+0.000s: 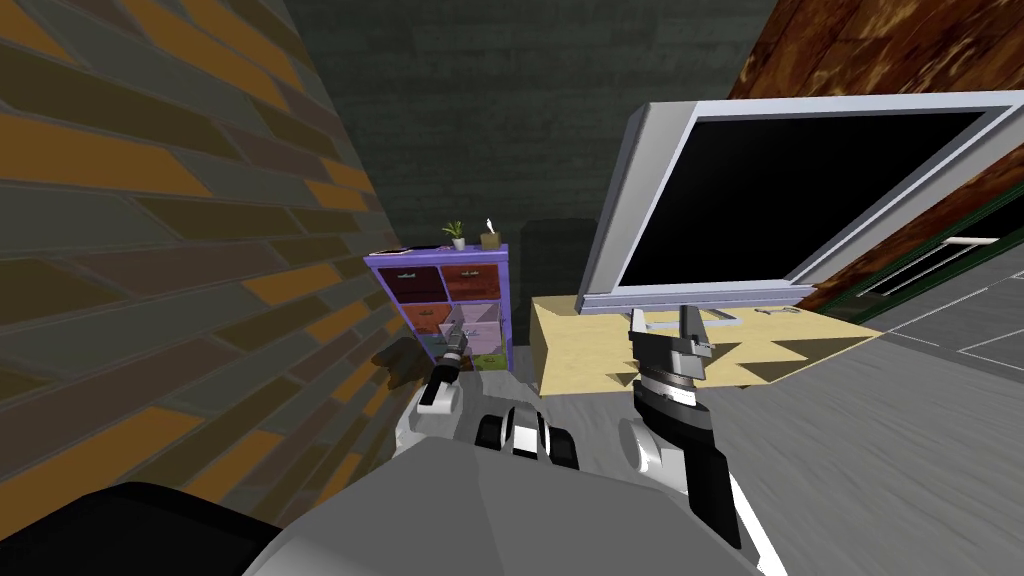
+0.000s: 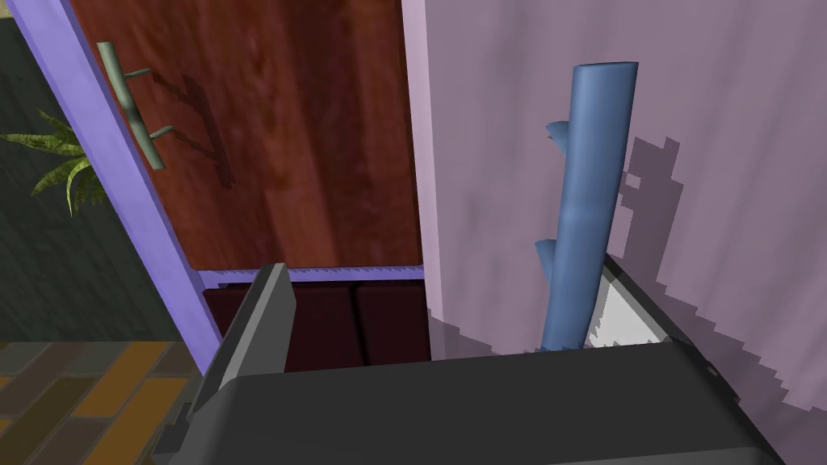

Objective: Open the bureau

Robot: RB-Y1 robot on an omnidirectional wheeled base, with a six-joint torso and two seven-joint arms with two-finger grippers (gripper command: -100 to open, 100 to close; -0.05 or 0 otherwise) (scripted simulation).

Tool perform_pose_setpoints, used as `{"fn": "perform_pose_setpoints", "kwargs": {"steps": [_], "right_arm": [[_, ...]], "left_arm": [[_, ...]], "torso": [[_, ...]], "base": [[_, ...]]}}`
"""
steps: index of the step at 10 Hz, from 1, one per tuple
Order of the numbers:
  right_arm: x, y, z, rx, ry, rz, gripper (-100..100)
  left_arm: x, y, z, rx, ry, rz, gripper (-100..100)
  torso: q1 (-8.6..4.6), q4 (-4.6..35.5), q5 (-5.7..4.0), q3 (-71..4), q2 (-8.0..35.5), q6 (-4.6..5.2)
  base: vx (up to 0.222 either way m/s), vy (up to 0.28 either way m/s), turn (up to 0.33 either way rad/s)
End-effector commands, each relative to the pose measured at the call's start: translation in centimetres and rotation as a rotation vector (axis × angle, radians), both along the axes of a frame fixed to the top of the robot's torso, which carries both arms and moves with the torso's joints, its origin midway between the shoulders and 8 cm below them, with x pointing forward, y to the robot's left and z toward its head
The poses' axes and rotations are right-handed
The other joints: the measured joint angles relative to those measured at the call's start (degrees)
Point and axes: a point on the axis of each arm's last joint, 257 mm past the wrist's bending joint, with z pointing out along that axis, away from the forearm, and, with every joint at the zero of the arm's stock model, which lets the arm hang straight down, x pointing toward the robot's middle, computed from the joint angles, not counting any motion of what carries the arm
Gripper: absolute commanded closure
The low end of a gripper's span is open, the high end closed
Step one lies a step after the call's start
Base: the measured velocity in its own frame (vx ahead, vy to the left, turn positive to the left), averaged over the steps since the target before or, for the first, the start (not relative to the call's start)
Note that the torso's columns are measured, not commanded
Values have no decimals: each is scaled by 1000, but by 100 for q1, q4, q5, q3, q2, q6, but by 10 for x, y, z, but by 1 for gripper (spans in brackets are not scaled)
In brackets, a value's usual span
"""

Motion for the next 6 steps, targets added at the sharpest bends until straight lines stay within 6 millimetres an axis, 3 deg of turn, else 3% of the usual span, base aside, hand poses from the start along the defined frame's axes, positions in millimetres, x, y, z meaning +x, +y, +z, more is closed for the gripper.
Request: {"fn": "perform_pose_setpoints", "kwargs": {"steps": [1,6], "right_arm": [[0,0,0,0,0,0,0],[0,0,0,0,0,0,0]], "left_arm": [[0,0,-1,-1,5,0,0],[-1,1,-6,-4,16,2,0]], "torso": [[1,-7,5,-1,-4,3],[8,-23,15,-12,-23,7]], "base": [[0,0,0],[0,0,0]]}}
